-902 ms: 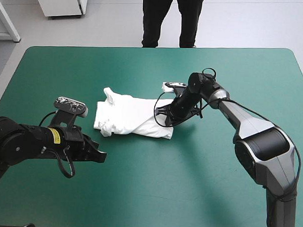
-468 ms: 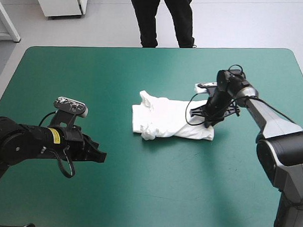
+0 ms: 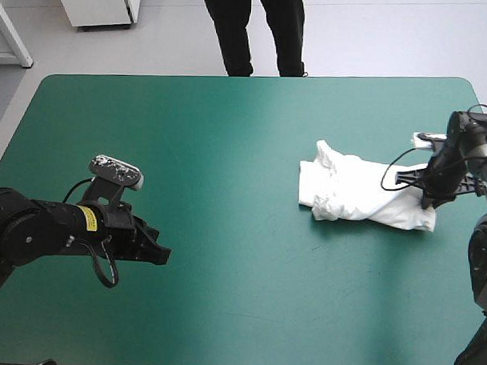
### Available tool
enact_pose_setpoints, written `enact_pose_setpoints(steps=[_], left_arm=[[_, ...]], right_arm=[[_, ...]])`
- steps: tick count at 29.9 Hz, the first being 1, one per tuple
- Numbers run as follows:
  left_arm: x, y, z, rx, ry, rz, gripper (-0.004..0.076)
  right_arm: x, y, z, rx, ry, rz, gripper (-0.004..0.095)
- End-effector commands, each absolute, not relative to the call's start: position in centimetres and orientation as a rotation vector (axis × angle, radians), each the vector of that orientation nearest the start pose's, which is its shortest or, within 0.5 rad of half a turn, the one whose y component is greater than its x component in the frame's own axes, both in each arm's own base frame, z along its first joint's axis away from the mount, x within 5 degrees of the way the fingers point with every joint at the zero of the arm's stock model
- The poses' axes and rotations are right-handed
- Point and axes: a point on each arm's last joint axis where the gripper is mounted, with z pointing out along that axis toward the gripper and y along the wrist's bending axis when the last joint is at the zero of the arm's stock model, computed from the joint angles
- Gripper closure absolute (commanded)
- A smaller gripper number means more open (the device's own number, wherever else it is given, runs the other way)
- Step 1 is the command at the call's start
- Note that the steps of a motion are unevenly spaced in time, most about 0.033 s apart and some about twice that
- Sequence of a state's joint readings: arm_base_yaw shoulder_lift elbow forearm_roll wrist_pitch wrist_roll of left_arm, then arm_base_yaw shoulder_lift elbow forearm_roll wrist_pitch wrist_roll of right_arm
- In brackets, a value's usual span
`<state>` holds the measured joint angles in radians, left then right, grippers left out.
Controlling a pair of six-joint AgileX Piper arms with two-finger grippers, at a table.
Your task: Fold the cloth
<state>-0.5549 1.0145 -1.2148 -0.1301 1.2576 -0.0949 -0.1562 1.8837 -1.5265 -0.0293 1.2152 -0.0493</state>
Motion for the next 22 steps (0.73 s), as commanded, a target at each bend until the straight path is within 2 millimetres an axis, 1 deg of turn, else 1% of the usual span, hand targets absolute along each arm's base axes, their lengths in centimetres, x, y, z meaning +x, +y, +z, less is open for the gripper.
enact_pose_setpoints(steps=[1,3,6,8,13,15,17,20,22], left_arm=[[13.2,-9.7,40.9,0.591,2.501,-0.450,0.0746],[13.2,-9.7,40.9,0.595,2.500,-0.449,0.0746],[13.2,-9.7,40.9,0.600,2.498,-0.447,0.0746],[13.2,-9.7,40.9,0.600,2.499,-0.447,0.0746],[13.2,-9.7,40.9,0.602,2.502,-0.446,0.0746],[13.2,-9.7,40.9,0.602,2.502,-0.446,0.0746],[13.2,-9.7,40.9,0.602,2.502,-0.446,0.0746],[13.2,-9.7,40.9,0.602,2.502,-0.446,0.0746],[13.2,-9.7,40.9,0.602,2.502,-0.446,0.0746]], right_arm=[[35.7,-9.5,27.4,0.241,3.000,-0.165,0.0921],[35.2,-11.3,27.5,0.312,2.988,-0.184,0.0921],[34.6,-13.3,27.5,0.375,2.978,-0.229,0.0921],[34.2,-14.4,27.6,0.404,2.973,-0.274,0.0921],[33.3,-16.9,27.6,0.511,2.939,-0.317,0.0921],[32.9,-17.7,27.6,0.550,2.934,-0.311,0.0921],[32.6,-18.1,27.6,0.629,2.917,-0.276,0.0921],[32.4,-18.5,27.6,0.690,2.902,-0.237,0.0915],[32.3,-18.4,27.7,0.697,2.897,-0.223,0.0862]])
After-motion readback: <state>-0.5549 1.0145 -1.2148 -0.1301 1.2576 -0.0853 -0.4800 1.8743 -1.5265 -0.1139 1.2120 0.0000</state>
